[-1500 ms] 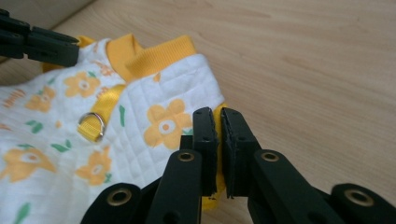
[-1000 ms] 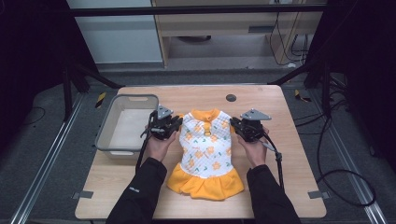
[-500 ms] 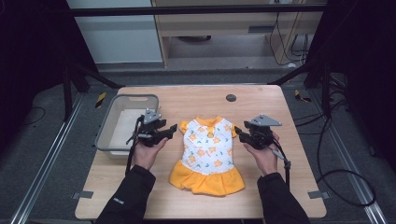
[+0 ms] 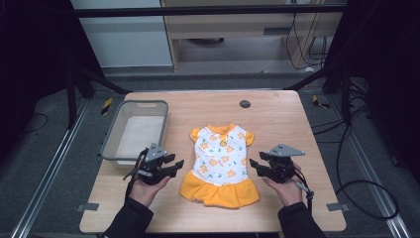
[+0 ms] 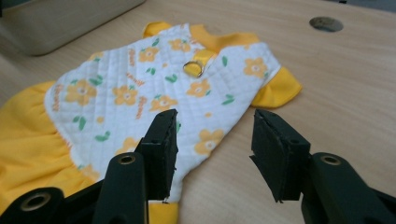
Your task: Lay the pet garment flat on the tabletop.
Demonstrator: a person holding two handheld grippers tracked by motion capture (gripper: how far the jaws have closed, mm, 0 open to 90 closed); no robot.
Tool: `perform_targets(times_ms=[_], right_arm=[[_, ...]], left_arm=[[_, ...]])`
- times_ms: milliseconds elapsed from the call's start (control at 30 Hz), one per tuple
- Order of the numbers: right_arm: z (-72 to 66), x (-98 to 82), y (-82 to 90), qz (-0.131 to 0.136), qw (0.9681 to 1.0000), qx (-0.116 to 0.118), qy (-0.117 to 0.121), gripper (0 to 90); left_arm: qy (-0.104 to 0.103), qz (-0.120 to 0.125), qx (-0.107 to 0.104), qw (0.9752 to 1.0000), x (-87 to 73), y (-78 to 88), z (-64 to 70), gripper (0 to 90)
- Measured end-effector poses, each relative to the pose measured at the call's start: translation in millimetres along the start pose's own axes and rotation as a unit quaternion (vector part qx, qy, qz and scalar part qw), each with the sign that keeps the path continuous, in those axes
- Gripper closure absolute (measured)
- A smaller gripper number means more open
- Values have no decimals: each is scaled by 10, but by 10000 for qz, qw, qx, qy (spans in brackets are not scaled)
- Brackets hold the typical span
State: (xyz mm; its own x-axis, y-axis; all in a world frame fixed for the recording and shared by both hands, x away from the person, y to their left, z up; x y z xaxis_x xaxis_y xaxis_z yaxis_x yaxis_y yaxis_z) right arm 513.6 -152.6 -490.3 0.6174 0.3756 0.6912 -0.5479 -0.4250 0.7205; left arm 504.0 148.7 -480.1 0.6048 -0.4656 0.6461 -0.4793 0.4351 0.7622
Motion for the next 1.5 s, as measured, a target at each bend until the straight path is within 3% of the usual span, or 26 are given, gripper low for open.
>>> perform_targets(times_ms=[133, 367, 700, 733, 867, 1033, 1100, 1167, 1333, 1467, 1500], right_arm=[[-115, -238, -25, -261, 9995, 190, 58, 515], [-240, -522, -82, -616, 9974, 374, 46, 567], [-305, -706, -172, -1056, 9934, 432, 83, 694], [-317, -720, -181, -1146, 9922, 492, 72, 758], [-312, -727, -184, -1211, 9915, 451, 131, 842], [-299, -729, -178, -1276, 9907, 450, 157, 875], [-269, -729, -169, -1289, 9911, 269, 194, 873], [-264, -728, -166, -1288, 9912, 239, 175, 871], [-248, -699, -113, -1121, 9932, 276, 118, 823], [-233, -635, -53, -851, 9957, 351, 56, 821], [-226, -624, -46, -802, 9962, 350, 47, 824]], left_arm=[[-101, -280, -71, 9995, -247, -93, 65, 587], [-70, -664, -321, 9972, -482, -223, 132, 642], [-219, -1029, -363, 9938, -601, -338, 225, 745], [-245, -1076, -358, 9932, -612, -352, 236, 767], [-296, -1226, -402, 9912, -647, -383, 270, 827], [-327, -1278, -466, 9902, -671, -363, 315, 855], [-374, -1307, -495, 9895, -700, -342, 359, 855], [-391, -1306, -487, 9895, -709, -336, 377, 850], [-428, -1230, -424, 9906, -730, -294, 409, 765], [-384, -834, -430, 9948, -598, -168, 378, 732], [-367, -640, -380, 9965, -517, -120, 357, 730]])
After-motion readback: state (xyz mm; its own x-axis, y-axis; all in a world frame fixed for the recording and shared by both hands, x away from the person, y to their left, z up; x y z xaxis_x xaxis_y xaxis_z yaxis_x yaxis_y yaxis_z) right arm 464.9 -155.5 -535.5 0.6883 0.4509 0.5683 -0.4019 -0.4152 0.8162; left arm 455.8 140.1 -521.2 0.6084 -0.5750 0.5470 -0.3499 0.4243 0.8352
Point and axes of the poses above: each handheld gripper's, and its own axes: y roughly backward along the jaws, x roughly out of its top, z roughly to its right, the point moved 8 cm from there along -y, roughly forward along the jaws, and after that the axes turned 14 degrees about -z, right-handed, at the moved point
